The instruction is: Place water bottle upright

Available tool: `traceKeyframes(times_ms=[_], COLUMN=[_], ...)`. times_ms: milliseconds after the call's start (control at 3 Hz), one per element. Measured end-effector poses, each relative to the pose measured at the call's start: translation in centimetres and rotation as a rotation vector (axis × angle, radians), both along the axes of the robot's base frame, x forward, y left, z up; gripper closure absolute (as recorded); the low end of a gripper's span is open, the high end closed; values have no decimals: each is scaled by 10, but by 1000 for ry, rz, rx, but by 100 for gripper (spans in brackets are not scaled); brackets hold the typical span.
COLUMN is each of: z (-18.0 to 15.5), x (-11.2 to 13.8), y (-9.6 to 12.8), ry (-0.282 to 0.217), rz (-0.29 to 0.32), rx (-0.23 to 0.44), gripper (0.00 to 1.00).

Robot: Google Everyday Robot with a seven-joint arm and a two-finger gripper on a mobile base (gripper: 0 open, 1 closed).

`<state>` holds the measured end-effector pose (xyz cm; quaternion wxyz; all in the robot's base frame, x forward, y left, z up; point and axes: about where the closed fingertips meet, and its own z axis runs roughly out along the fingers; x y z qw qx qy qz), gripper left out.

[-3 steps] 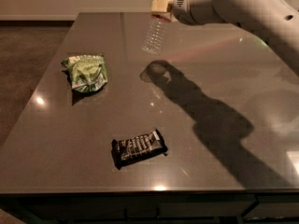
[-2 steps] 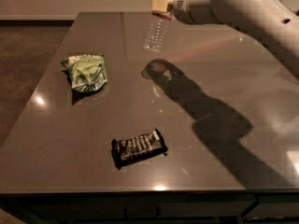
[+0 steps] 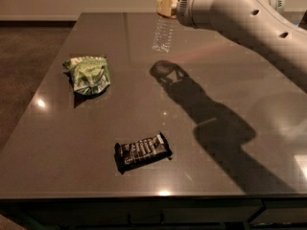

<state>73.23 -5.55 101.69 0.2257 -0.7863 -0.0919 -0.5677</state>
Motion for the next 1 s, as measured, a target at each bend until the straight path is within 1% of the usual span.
traceKeyframes(times_ms=[333,667,1000], z=[0,3,4], x=[0,-1,-6], y=[0,1,-4], ry=[0,-52,-151], rz=[0,21,51], rx=[0,-22,-108], gripper=[100,100,100])
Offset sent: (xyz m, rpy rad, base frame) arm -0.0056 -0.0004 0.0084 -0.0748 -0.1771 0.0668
